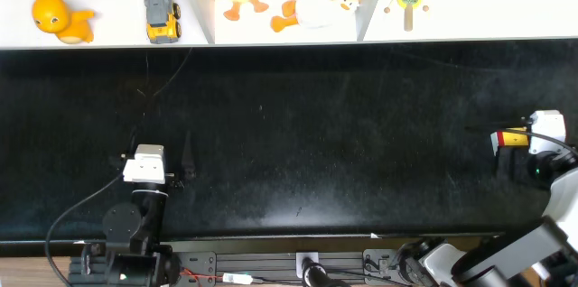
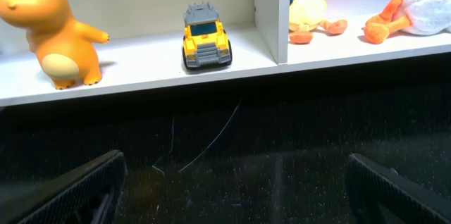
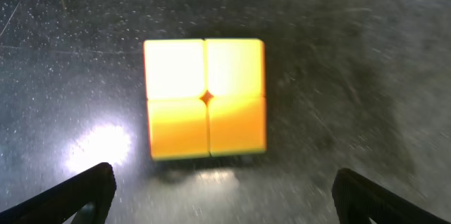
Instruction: Store Toys
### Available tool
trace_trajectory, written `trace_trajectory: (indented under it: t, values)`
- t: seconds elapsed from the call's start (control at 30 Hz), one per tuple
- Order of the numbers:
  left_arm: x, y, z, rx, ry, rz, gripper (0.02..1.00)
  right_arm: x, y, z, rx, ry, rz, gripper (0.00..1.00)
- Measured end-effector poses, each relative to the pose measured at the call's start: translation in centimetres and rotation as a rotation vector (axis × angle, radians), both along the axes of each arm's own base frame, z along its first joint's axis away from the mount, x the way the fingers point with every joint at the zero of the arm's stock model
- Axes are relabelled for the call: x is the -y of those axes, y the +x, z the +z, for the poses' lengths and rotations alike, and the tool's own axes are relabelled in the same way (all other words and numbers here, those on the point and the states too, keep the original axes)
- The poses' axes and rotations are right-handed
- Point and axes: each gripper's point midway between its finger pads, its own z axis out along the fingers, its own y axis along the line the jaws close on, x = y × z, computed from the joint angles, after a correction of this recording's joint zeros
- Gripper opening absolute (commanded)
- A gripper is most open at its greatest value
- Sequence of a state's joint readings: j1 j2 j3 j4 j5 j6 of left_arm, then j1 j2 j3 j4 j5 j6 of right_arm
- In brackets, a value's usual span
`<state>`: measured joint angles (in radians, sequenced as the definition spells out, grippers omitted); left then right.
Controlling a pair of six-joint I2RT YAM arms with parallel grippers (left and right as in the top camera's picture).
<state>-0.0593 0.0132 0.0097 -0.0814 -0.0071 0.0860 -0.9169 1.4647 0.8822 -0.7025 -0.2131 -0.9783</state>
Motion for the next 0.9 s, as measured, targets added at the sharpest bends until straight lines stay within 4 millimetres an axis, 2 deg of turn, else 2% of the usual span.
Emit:
trace_trajectory:
  t: [0.13,0.3,0.33,0.47,0.57,0.83,0.9]
  values:
    - [0.0,0.0,0.0,0.0,0.0,0.0,0.998,-0.4,1.0,-1.1,0.009,0.031,0.03,0.996]
    - [0.0,0.0,0.0,0.0,0.0,0.0,0.998,-0.7,2.0,-1.2,0.046,0.057,0.031,0.996]
    - [0.0,0.0,0.0,0.0,0.0,0.0,0.996,-0.8,2.1,-1.2,0.05,0.062,0.029,0.972]
    - [0.0,0.0,0.0,0.0,0.0,0.0,0.996,-0.9,2.3,-1.1,0.062,0.072,0.013,0.744]
    - [0.0,0.0,0.0,0.0,0.0,0.0,0.996,-1.0,2.4,-1.1,0.069,0.092,-0.019,0.711]
    - [0.0,0.0,0.0,0.0,0.0,0.0,0.996,-1.0,2.4,-1.1,0.072,0.116,-0.074,0.494]
    - [0.0,0.0,0.0,0.0,0.0,0.0,0.998,-0.9,2.4,-1.1,0.074,0.118,-0.079,0.474]
